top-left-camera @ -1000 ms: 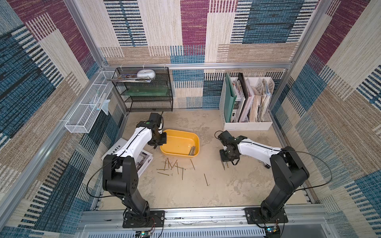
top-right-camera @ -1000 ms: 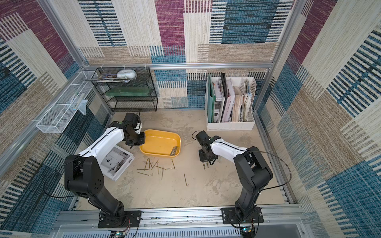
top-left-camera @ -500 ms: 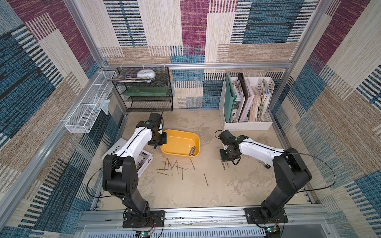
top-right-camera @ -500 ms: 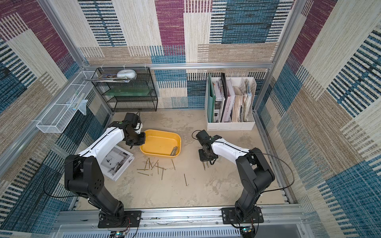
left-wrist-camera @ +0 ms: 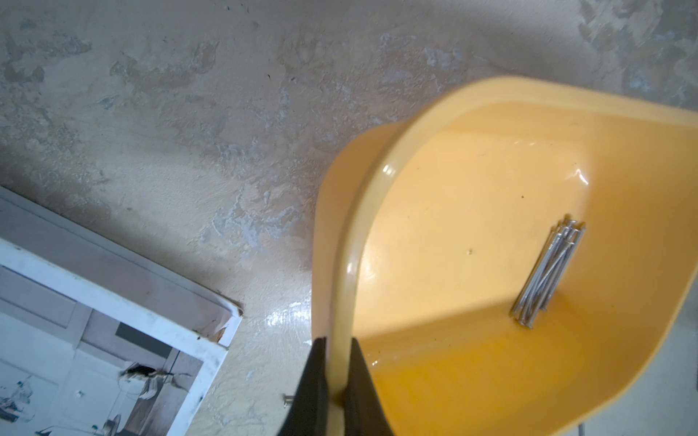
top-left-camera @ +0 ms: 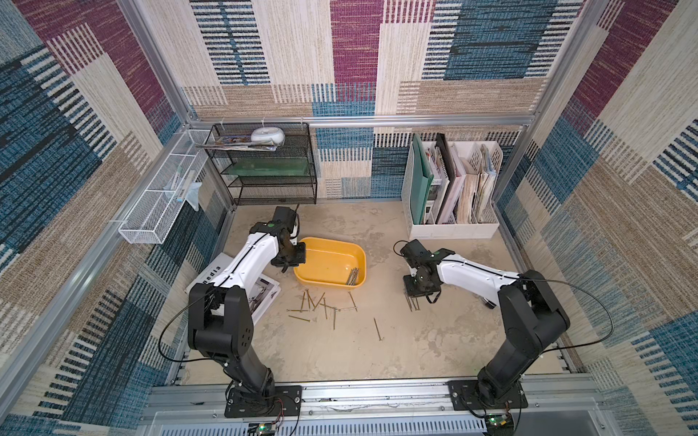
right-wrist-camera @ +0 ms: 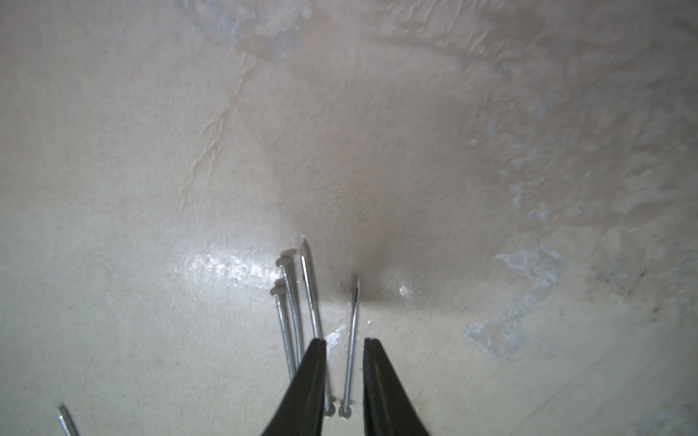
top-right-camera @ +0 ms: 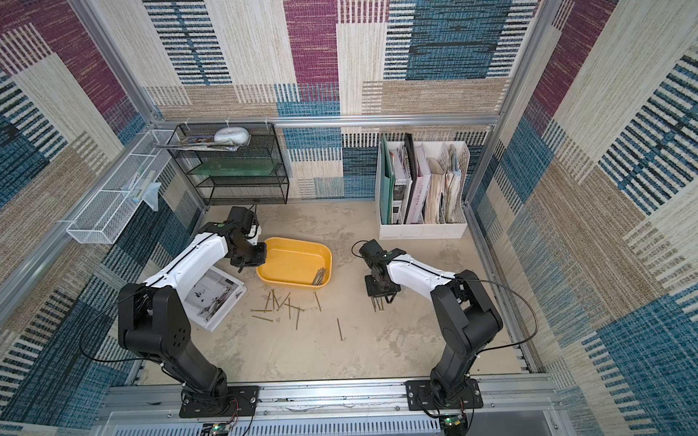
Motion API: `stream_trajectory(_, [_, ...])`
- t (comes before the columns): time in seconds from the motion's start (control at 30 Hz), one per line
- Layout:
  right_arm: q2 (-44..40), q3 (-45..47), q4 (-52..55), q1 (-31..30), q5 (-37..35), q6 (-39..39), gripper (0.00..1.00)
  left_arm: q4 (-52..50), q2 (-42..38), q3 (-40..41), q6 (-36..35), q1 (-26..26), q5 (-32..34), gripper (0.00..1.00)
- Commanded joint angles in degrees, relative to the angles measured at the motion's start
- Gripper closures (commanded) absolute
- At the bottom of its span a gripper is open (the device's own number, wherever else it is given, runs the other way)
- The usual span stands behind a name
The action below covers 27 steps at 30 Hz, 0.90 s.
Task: Put the nails on the desktop into the storage box
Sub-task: Adjust the nail at the center of the board, then pick up the nail from the center of the board.
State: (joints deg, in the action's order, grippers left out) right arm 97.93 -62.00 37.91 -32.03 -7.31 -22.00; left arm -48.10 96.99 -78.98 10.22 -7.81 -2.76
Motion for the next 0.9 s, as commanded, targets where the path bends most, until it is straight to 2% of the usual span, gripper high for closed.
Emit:
stream_trajectory(0.0, [0.0,0.5,1.0,0.0,-1.0,0.4,0.76,-0.2,0.0,-0.7,-0.2,0.1,-0.9,1.00])
stream_trajectory(0.47, [5.1,1.3,-1.4,0.0,-1.4,1.4,0.82,-0.1,0.0,-0.7,-0.2,0.1,-1.0,1.00])
stream_trajectory(0.57, [6.2,1.9,-1.4,0.0,-2.0,1.6,0.88,-0.1,0.0,-0.8,-0.2,0.1,-0.9,1.00])
stream_trajectory(0.67, [6.7,2.5,-0.9,0.1,-3.4,1.5,1.00,-0.1,0.0,-0.7,-0.3,0.1,-0.8,1.00])
stream_trajectory(0.77, [4.7,2.2,0.3,0.8,-7.1,0.8,1.00,-0.1,0.0,-0.7,-0.2,0.1,-0.9,1.00])
stream_trajectory(0.87, [-1.1,0.1,0.8,3.3,-6.6,1.7,1.00,-0.1,0.1,-0.7,-0.1,0.1,-0.7,1.00])
